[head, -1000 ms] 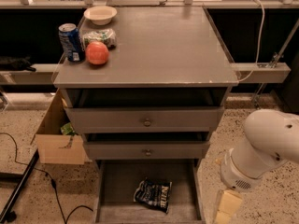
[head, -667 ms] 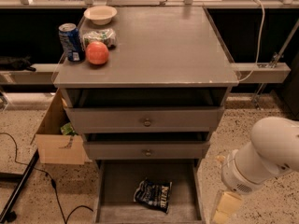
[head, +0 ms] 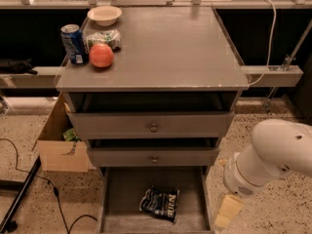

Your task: Pick blue chip bag from bottom drawer and place on counter

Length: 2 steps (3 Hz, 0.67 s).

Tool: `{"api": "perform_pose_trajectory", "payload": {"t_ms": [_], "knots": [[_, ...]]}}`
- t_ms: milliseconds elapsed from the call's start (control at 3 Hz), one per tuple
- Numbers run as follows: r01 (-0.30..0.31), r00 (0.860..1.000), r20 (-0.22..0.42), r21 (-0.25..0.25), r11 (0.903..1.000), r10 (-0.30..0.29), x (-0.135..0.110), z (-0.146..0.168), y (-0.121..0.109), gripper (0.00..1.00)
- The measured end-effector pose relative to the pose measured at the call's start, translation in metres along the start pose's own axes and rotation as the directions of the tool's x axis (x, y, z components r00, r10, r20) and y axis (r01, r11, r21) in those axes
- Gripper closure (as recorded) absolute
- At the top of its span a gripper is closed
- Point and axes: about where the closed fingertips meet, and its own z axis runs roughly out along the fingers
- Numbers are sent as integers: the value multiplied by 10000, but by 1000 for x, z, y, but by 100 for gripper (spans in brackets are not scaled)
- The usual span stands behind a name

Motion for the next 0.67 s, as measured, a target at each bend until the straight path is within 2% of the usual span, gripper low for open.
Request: {"api": "perform_pose_trajectory", "payload": {"t_ms": [667], "knots": [[98, 9994, 331, -1090, 9940, -62, -31, 73, 1, 0]]}}
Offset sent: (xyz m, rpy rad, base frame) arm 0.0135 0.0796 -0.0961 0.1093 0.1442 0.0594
